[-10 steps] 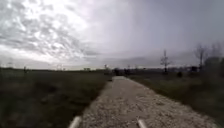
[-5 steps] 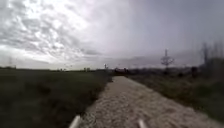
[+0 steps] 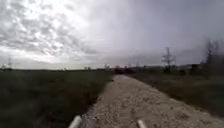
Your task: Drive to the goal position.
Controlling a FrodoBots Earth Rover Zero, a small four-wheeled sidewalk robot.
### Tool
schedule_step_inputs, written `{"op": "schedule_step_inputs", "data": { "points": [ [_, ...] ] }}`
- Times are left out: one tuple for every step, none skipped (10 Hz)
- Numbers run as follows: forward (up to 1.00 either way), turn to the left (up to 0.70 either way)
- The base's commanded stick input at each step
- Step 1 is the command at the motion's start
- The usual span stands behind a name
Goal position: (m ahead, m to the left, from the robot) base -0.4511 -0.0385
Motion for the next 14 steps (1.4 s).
{"op": "schedule_step_inputs", "data": {
  "points": [
    [0.5, -0.31],
    [0.5, -0.01],
    [0.5, 0.0],
    [0.5, 0.0],
    [0.5, 0.0],
    [0.5, -0.03],
    [0.5, -0.06],
    [0.5, -0.09],
    [0.5, -0.12],
    [0.5, -0.15],
    [0.5, -0.18],
    [0.5, -0.21],
    [0.5, -0.24],
    [0.5, -0.27]
  ]
}}
